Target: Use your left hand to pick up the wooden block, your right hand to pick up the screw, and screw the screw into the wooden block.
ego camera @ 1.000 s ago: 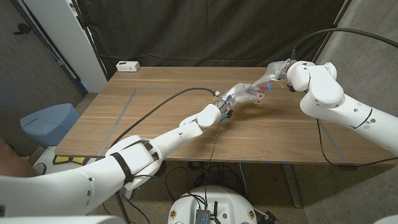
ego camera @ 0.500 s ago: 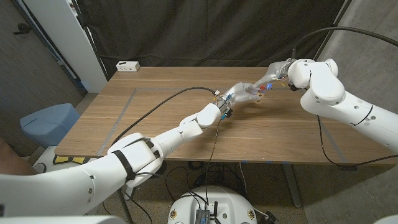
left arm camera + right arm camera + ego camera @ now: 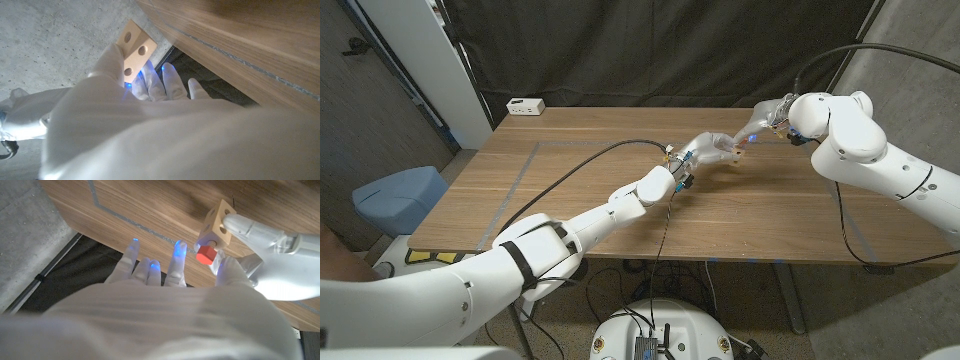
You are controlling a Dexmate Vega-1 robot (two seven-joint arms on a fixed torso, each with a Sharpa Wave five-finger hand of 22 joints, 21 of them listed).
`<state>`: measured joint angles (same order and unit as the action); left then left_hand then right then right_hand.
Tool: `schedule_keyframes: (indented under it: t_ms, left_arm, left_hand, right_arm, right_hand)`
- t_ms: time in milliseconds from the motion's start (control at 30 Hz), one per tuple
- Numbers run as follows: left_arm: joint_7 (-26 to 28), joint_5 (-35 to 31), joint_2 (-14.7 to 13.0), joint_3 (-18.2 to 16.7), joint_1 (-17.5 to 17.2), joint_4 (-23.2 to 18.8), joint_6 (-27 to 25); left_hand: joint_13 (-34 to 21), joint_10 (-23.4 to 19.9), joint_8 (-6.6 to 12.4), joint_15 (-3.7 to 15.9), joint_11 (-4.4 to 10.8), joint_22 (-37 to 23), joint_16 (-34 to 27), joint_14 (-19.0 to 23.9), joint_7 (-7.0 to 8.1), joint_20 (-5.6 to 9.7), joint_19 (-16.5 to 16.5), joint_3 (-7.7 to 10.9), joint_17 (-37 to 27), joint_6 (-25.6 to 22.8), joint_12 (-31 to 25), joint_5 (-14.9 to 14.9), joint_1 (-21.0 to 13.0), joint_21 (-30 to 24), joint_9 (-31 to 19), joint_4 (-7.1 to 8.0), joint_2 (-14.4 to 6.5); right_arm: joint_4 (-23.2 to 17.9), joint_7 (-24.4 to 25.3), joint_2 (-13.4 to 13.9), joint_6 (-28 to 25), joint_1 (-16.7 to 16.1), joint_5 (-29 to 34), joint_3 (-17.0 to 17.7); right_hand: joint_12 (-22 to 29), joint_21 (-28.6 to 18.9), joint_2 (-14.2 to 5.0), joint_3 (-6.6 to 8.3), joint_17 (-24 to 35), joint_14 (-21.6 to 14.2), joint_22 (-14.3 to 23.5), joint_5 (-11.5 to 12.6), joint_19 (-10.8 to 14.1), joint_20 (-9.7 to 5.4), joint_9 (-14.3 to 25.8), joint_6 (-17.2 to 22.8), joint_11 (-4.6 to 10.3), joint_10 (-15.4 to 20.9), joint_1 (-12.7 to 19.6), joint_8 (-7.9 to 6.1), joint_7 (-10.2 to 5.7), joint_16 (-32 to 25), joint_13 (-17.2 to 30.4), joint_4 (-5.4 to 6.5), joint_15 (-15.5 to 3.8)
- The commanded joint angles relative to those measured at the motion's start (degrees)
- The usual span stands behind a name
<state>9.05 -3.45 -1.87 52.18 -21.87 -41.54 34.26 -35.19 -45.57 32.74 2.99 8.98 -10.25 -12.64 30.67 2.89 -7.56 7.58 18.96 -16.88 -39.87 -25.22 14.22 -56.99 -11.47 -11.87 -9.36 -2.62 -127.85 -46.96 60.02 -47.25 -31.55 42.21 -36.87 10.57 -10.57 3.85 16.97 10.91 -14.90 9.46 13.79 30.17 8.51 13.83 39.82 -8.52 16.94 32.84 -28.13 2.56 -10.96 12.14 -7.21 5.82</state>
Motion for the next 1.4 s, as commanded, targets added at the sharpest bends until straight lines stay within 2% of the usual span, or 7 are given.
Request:
schedule_keyframes:
  t_ms: [33, 433, 700, 833, 867, 1033, 1400]
  left_arm:
    - [0.2, -0.3, -0.6, 0.0, -0.7, -1.6, -1.0]
    - [0.1, -0.5, -0.5, 0.1, -0.7, -1.5, -0.9]
    - [0.1, -0.5, -0.4, 0.1, -0.6, -1.5, -0.8]
    - [0.1, -0.5, -0.4, 0.1, -0.6, -1.5, -0.9]
    - [0.0, -0.5, -0.4, 0.1, -0.6, -1.5, -0.9]
    - [-0.1, -0.5, -0.4, 0.2, -0.5, -1.4, -0.8]
    - [-0.3, -0.5, -0.7, 0.1, -0.8, -2.2, -1.2]
  left_hand:
    - [-1.1, -3.1, -0.08, 4.72, 3.43, -0.1, 0.1, -0.3, 3.34, -0.45, 0.0, 1.03, -0.1, -8.2, -2.1, 0.5, -0.7, 0.0, -0.3, 0.98, -2.0]
    - [-1.3, -3.1, 0.0, 4.74, 3.44, -0.1, 0.1, -0.2, 3.39, -0.48, -0.1, 0.99, -0.1, -8.3, -2.3, 0.8, -0.5, 0.0, -0.3, 0.95, -2.0]
    - [-1.5, -3.1, 0.02, 4.73, 3.44, -0.1, 0.1, -0.3, 3.4, -0.51, 0.0, 0.94, 0.0, -8.4, -2.4, 1.0, -0.5, 0.0, -0.4, 0.91, -2.0]
    - [-1.6, -3.1, 0.06, 4.72, 3.41, -0.1, 0.0, -0.2, 3.42, -0.43, 0.0, 0.91, 0.0, -8.4, -2.4, 1.0, -0.5, -0.1, -0.4, 0.88, -2.0]
    - [-1.6, -3.1, 0.07, 4.7, 3.42, -0.1, 0.0, -0.3, 3.37, -0.44, 0.0, 0.91, -0.1, -8.4, -2.4, 1.1, -0.5, 0.0, -0.4, 0.86, -2.0]
    - [-1.6, -3.3, 0.21, 4.77, 3.42, -0.1, 0.0, -0.2, 3.53, -0.45, -0.1, 0.82, -0.1, -8.8, -2.6, 1.1, -0.5, 0.0, -0.4, 0.84, -2.0]
    - [-1.8, -3.4, 0.31, 4.9, 3.44, -0.1, -0.2, -0.1, 3.51, -0.45, -0.1, 0.62, -0.1, -9.0, -2.7, 1.2, -0.4, 0.0, -0.4, 0.77, -1.8]
  right_arm:
    - [-0.8, 2.3, 2.0, 1.4, -0.8, -5.4, 1.8]
    - [-1.7, 4.4, 4.3, 2.7, -0.8, -9.1, 2.6]
    - [-1.6, 4.7, 4.8, 3.3, -0.2, -9.6, 2.0]
    - [-1.5, 5.1, 4.8, 3.5, 0.1, -9.4, 1.6]
    - [-1.5, 5.3, 4.8, 3.7, 0.0, -9.5, 1.7]
    - [-1.3, 6.1, 4.6, 4.3, -0.1, -9.8, 1.8]
    - [-1.0, 6.6, 4.4, 5.0, -0.2, -10.6, 1.7]
  right_hand:
    - [-0.2, 0.1, 0.14, 0.69, 0.0, 0.7, 0.1, -0.7, -0.3, 0.32, 0.2, -1.5, -0.06, -1.3, 2.0, 0.67, 0.09, 0.3, 0.1, -1.07, 0.18]
    - [0.0, 0.1, 0.66, 3.34, 0.0, 2.6, 0.1, -1.6, -0.9, 0.91, -0.3, -4.9, 0.7, -4.4, 8.2, 2.38, -0.94, 0.2, 0.1, -3.28, -0.29]
    - [0.2, 0.1, 0.86, 4.65, 0.0, 3.1, 0.1, -1.6, -0.9, 0.85, -0.5, -4.9, 1.76, -5.2, 11.3, 2.52, -2.0, 0.1, 0.1, -3.51, -0.67]
    - [0.3, 0.0, 1.14, 5.69, 0.0, 3.3, 0.1, -1.6, -0.9, 0.94, -0.7, -5.3, 2.86, -5.8, 13.7, 2.8, -3.27, 0.0, 0.1, -3.57, -1.1]
    - [0.3, 0.0, 1.26, 5.99, 0.0, 3.3, 0.1, -1.7, -0.9, 0.94, -0.7, -5.6, 3.04, -5.9, 14.4, 2.93, -4.28, -0.1, 0.1, -3.53, -1.21]
    - [0.4, 0.0, 1.43, 6.53, 0.1, 3.4, 0.1, -1.8, -0.8, 0.97, -0.7, -5.1, 3.47, -6.0, 15.6, 2.81, -5.31, -0.1, 0.1, -3.41, -1.52]
    - [0.6, 0.0, 1.39, 7.46, 0.1, 3.5, 0.1, -1.9, -0.8, 1.01, -0.8, -2.8, 3.96, -5.9, 17.2, 1.99, -5.38, -0.2, 0.2, -3.19, -1.99]
